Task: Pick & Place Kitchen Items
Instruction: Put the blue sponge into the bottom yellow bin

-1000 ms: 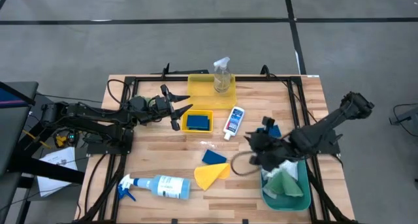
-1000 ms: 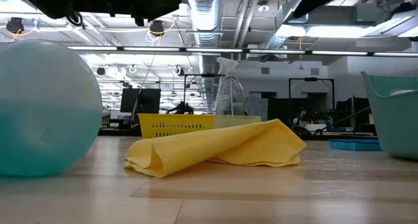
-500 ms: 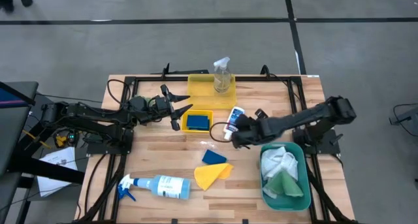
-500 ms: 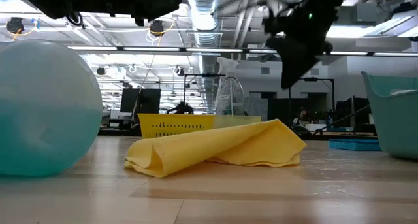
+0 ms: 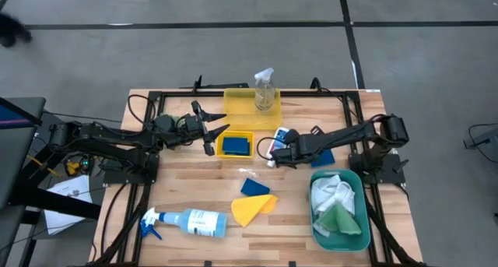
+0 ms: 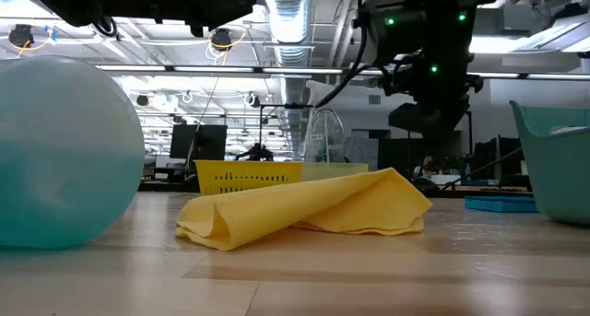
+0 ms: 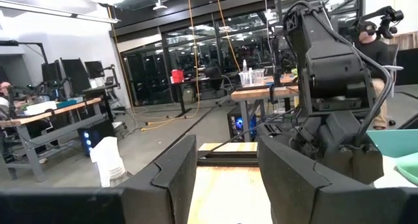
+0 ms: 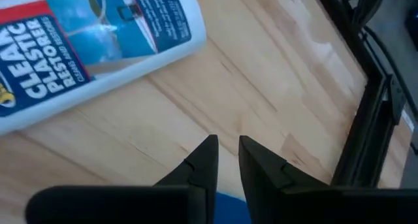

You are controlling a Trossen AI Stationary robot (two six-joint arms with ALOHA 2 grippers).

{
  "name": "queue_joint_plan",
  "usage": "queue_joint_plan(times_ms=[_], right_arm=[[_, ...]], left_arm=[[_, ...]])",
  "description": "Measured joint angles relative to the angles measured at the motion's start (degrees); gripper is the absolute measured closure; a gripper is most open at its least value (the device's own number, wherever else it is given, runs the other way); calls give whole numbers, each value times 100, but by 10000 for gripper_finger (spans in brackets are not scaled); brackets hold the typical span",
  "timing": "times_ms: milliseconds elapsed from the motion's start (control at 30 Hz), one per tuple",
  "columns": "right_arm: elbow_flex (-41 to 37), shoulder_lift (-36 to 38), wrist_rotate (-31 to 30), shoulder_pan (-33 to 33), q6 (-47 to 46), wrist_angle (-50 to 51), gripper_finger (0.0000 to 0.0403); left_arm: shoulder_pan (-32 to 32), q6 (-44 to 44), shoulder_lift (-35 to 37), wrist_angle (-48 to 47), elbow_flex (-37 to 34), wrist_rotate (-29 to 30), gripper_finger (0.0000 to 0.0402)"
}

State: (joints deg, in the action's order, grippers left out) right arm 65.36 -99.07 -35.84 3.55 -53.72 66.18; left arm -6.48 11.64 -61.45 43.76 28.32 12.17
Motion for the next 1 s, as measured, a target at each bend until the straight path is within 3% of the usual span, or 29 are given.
queue_joint_plan(times_ms=[667, 1000], right_arm=[[-2, 11, 264, 10, -742, 369, 349], [-479, 9, 640, 7, -978, 255, 349]], left_arm=[[-132, 11, 0, 269, 0, -3, 242], [-267, 11, 0, 333, 0, -1, 242]])
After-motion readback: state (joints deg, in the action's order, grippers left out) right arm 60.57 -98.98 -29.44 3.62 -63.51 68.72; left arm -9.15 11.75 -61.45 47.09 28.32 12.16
